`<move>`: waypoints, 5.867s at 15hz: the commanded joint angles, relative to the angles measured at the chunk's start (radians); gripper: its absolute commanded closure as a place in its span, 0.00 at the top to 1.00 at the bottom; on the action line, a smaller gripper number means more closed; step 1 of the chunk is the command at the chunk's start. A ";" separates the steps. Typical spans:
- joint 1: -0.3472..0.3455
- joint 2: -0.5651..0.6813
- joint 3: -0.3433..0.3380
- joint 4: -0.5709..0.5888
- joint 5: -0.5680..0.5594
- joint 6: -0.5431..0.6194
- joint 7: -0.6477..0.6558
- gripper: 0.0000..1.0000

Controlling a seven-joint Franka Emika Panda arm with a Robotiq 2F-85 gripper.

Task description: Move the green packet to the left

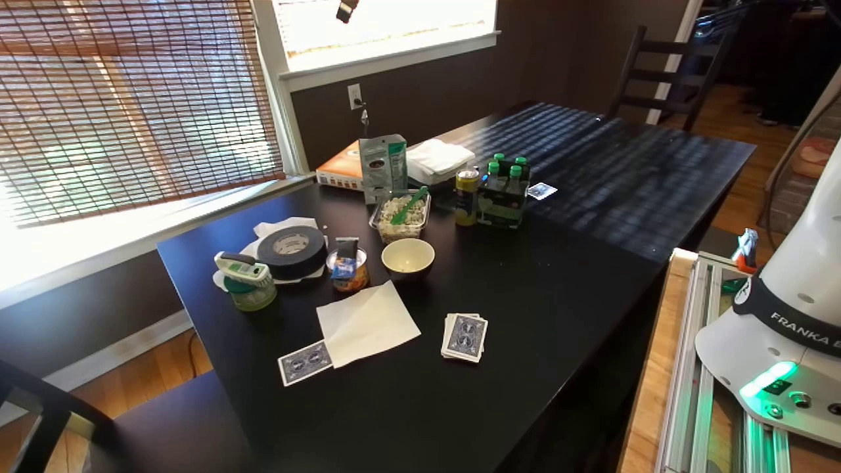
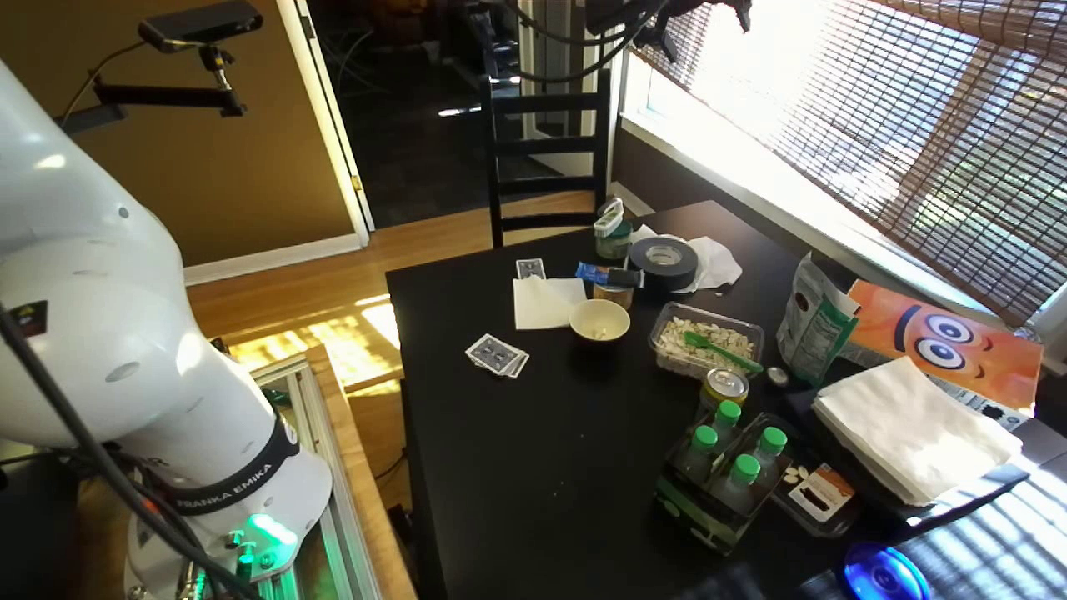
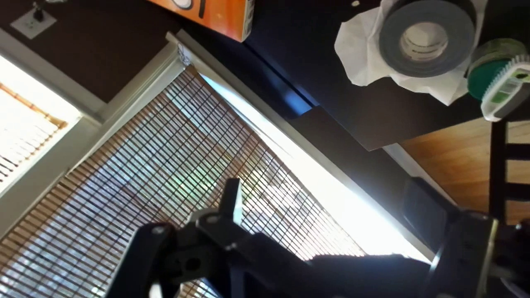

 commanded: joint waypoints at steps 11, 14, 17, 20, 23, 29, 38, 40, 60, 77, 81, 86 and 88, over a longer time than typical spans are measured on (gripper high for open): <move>0.036 0.462 0.008 0.424 -0.256 -0.341 -0.119 1.00; 0.036 0.485 0.008 0.444 -0.252 -0.351 -0.125 1.00; 0.036 0.480 0.008 0.444 -0.252 -0.351 -0.125 1.00; 0.049 0.496 -0.005 0.464 -0.272 -0.387 -0.100 1.00; 0.059 0.601 -0.029 0.567 -0.361 -0.468 -0.169 1.00; -0.010 0.887 0.008 0.861 -0.280 -0.543 -0.392 1.00; -0.023 1.015 -0.042 0.994 -0.221 -0.539 -0.360 1.00; -0.021 1.016 -0.042 1.003 -0.220 -0.545 -0.360 1.00; -0.110 1.224 -0.092 1.298 -0.066 -0.673 -0.229 0.53; -0.125 1.145 -0.061 1.385 -0.032 -0.778 -0.159 0.01; -0.144 1.069 0.048 1.387 0.046 -0.786 -0.277 0.01; -0.120 0.984 0.173 1.317 0.068 -0.797 -0.462 0.01; -0.113 1.027 0.165 1.372 0.043 -0.784 -0.425 0.03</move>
